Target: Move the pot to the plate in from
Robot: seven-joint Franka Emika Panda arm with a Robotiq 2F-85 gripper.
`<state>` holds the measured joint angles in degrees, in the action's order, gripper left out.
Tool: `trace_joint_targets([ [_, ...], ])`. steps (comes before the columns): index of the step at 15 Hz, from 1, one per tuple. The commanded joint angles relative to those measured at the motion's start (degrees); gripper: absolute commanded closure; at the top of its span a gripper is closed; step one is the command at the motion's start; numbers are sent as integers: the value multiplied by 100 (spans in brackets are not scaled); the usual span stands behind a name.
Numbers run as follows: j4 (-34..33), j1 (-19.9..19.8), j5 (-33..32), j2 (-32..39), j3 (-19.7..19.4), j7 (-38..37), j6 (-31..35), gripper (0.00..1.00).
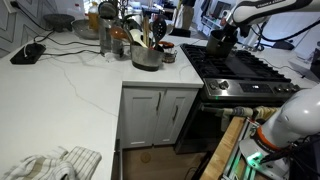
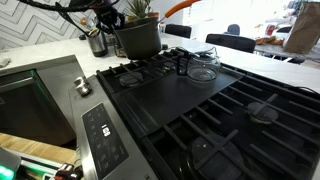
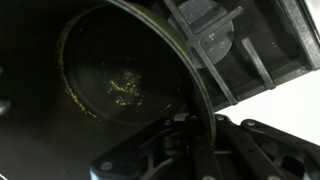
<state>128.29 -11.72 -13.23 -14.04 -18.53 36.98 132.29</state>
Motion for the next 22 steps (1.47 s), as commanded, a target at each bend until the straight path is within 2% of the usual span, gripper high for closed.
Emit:
trace_joint_targets([
  [1,-310,31,317,335,-86,295,24,99],
  [9,-1439,-162,1460,1279,-182,1429,-173,99],
  [15,-2408,-604,2401,2125,-124,2456,-498,99],
  [22,-3217,-1061,2542,2805,123,2795,-840,99],
])
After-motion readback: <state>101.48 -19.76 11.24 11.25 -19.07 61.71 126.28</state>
